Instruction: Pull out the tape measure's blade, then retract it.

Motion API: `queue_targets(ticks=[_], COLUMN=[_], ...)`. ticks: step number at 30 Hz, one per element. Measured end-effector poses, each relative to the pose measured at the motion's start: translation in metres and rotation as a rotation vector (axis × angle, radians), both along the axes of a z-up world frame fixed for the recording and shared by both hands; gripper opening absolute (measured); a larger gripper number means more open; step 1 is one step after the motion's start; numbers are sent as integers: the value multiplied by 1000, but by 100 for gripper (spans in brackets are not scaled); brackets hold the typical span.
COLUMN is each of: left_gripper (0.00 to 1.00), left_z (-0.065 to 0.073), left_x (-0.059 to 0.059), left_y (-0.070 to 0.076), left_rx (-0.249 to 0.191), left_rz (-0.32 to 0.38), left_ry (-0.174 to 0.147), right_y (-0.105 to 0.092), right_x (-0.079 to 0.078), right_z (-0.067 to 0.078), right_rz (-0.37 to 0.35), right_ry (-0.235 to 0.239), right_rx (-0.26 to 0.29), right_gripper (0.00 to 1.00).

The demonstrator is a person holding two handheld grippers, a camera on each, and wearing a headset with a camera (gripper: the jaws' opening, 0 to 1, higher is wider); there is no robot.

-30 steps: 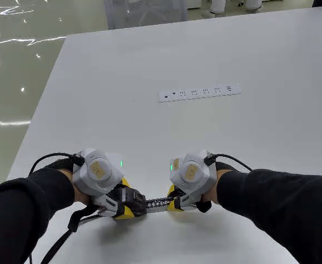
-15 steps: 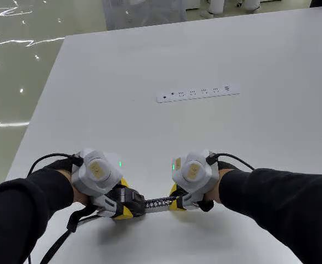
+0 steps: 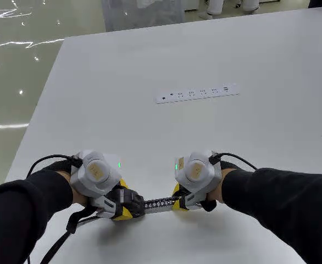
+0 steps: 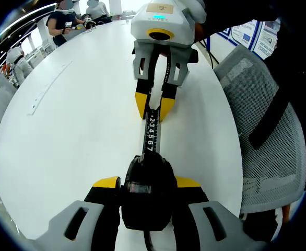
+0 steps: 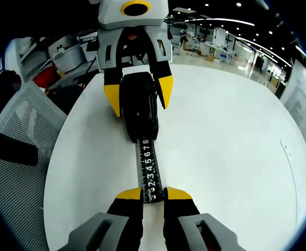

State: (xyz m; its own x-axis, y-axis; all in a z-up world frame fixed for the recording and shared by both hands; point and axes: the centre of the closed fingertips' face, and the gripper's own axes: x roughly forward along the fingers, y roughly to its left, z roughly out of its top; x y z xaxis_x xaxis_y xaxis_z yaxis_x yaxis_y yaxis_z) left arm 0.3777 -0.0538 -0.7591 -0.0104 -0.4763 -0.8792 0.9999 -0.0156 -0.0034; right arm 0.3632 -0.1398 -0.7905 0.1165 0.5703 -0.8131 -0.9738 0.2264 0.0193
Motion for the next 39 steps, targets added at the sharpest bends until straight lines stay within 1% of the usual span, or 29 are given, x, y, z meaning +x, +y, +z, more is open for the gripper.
queue_targets(ticks=[14, 20, 39], left_gripper=[33, 33, 33], left_z=[-1, -1, -2], left_x=[1, 1, 0], left_y=[0, 0, -1], left_rx=[3, 1, 0], left_rz=[-1, 1, 1], left_ry=[-4, -4, -5], right_y=[-6, -10, -20], right_x=[0, 0, -2], right_z=[1, 0, -4], right_rz=[-12, -5, -21], right_ry=[8, 5, 9], right_rx=[5, -2, -1], right_gripper=[9, 9, 9])
